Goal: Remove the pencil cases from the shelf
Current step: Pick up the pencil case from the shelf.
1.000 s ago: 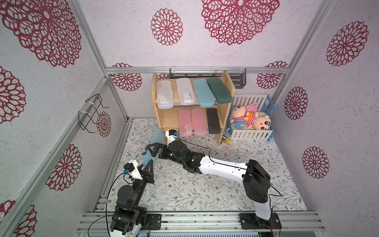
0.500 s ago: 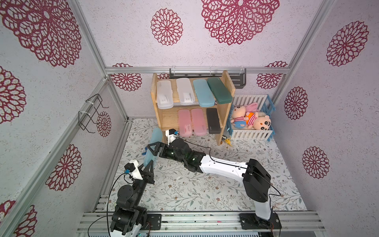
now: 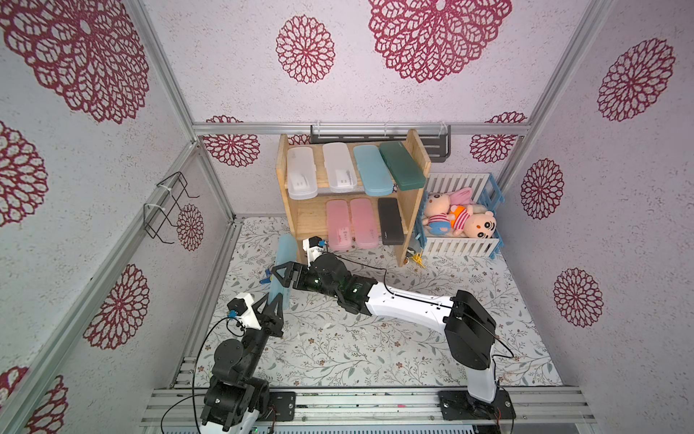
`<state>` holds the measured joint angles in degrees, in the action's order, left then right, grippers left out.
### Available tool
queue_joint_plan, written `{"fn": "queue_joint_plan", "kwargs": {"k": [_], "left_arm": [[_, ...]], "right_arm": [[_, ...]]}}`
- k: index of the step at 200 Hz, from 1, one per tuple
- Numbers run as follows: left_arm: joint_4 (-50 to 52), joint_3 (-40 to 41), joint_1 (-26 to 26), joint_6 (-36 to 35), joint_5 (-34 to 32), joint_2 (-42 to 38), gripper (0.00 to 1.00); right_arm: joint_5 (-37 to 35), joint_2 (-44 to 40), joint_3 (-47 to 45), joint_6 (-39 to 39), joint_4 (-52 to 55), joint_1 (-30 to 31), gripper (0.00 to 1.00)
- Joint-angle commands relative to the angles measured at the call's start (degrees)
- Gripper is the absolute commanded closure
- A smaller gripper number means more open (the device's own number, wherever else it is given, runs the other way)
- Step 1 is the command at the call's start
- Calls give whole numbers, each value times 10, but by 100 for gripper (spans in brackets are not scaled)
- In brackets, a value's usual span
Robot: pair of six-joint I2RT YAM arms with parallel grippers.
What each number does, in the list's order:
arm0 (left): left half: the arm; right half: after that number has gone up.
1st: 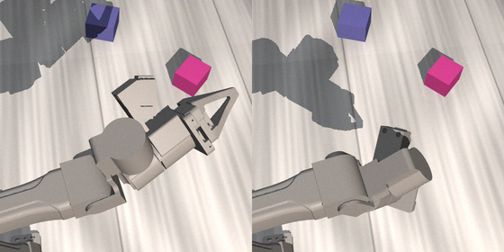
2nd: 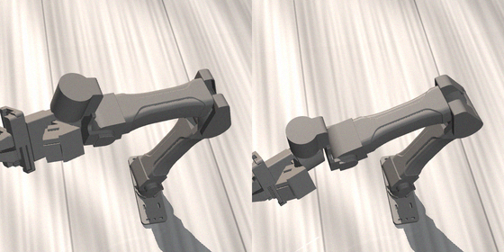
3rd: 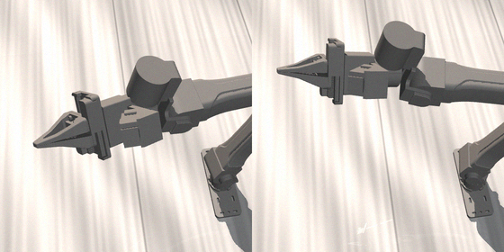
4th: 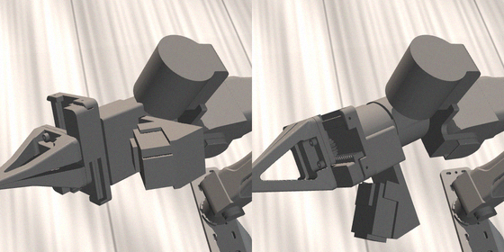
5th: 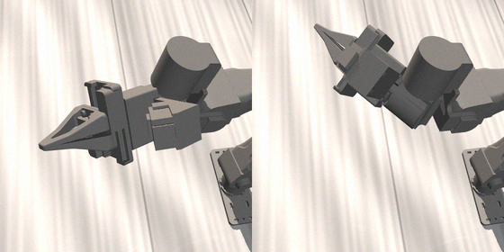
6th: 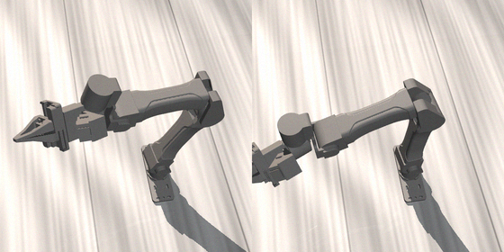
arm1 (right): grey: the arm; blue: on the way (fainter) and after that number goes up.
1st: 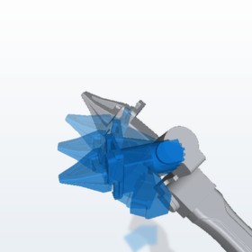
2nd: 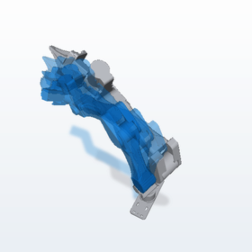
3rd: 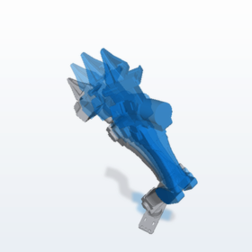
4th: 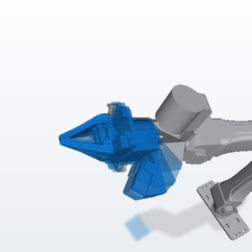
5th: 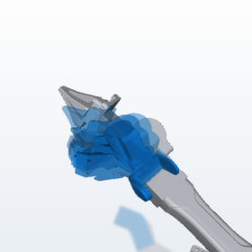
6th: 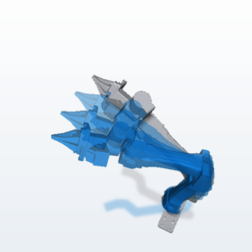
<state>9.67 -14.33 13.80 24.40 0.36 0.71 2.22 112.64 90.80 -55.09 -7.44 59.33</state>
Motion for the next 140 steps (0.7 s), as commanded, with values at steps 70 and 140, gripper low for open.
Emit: {"fn": "queue_joint_plan", "kwargs": {"k": [70, 140], "left_arm": [[-7, -35, 4, 20, -38, -6, 27], [51, -58, 4, 52, -141, -6, 3]], "right_arm": [[-68, -87, -23, 138, 75, -13, 100], [-79, -238, -177, 284, 165, -45, 100]]}}
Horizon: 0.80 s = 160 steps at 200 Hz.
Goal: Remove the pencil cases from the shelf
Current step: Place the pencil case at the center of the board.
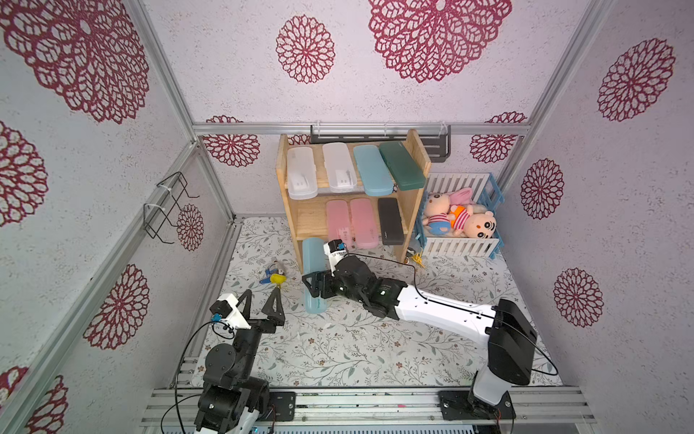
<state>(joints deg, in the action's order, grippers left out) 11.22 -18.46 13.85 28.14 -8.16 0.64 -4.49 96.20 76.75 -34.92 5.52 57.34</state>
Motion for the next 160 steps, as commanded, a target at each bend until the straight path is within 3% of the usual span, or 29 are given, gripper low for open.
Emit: {"fn": "queue_joint_plan", "kwargs": {"k": [1, 28, 72, 160], "left_arm": [[37, -17, 3, 15, -59, -5, 3], [62, -22, 4, 22, -90, -5, 3], [46, -5, 3, 45, -83, 2, 3], [31, -18, 4, 52, -63, 75, 3]], "right_arm": [[-12, -76, -38, 85, 38, -27, 100], [4, -148, -100, 127, 105, -85, 100], [9, -240, -178, 169, 160, -173, 100], [24, -268, -258, 217, 246, -291, 100]]}}
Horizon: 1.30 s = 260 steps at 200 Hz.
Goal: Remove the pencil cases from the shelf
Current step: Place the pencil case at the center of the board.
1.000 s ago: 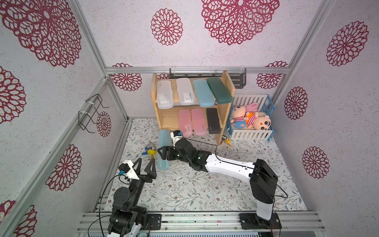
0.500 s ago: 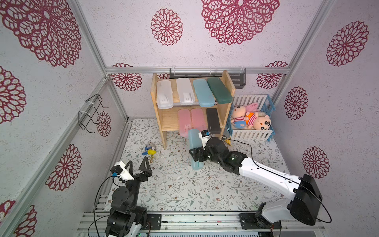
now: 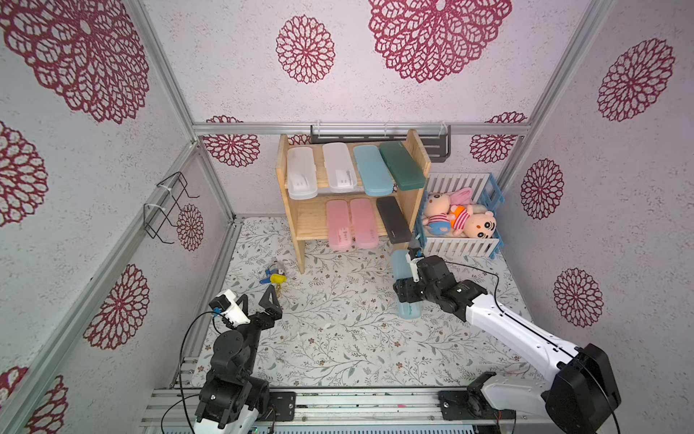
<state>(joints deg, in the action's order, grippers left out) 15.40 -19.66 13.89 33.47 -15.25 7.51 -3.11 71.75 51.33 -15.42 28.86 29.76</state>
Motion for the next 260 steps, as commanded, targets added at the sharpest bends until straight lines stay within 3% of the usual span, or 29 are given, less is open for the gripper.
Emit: {"fn": "queue_joint_plan", "kwargs": {"k": [1, 55, 103, 171, 232, 260], "left_arm": [[-11, -5, 3, -2, 7, 6, 3], [-76, 27, 3, 24, 32, 27, 3], [-127, 23, 3, 36, 61, 87, 3], [-142, 17, 3, 36, 67, 112, 3], [-142, 11, 3, 73, 76, 116, 3], [-131, -2, 3, 86, 80, 119, 3]], "right_arm": [[11, -24, -5, 22, 13, -15, 100], [12, 34, -31, 23, 15, -95, 100], [-42, 138, 4, 69, 32, -167, 100], [-12, 174, 6, 118, 2, -181, 100], [8, 219, 12, 98, 5, -181, 73], [16, 220, 10, 95, 4, -181, 42]]}}
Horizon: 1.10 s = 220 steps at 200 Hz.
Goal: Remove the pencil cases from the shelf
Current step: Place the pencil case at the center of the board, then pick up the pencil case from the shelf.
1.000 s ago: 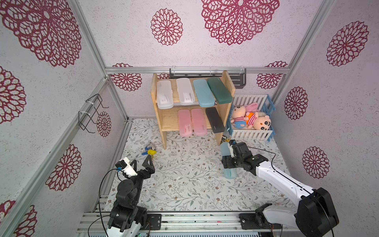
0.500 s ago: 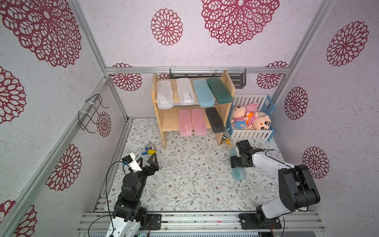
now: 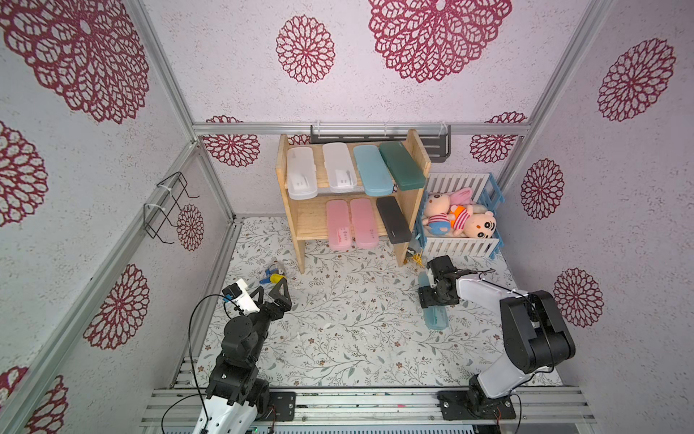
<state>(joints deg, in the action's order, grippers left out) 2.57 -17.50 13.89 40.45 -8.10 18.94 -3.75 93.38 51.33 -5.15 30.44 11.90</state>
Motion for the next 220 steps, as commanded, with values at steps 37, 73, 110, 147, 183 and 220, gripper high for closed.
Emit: {"fn": "queue_joint_plan", "kwargs": {"k": [37, 73, 110, 147, 183, 220], "left_arm": [[-8, -39, 3, 42, 28, 20, 3], [-34, -55, 3, 87, 60, 57, 3], [-81, -70, 6, 150, 100, 105, 3], [-145, -88, 51, 220, 92, 169, 3], [-151, -143, 130, 206, 61, 242, 3], [-107, -177, 174, 169, 8, 263, 3]], "right_arm": [[31, -32, 7, -11, -13, -1, 6], [48, -90, 12, -19, -19, -2, 1], [64, -167, 34, -38, -6, -3, 1], [127, -252, 52, -92, -34, -4, 1], [286, -311, -5, -192, -189, -19, 1], [404, -321, -71, -351, -410, -49, 1]]}}
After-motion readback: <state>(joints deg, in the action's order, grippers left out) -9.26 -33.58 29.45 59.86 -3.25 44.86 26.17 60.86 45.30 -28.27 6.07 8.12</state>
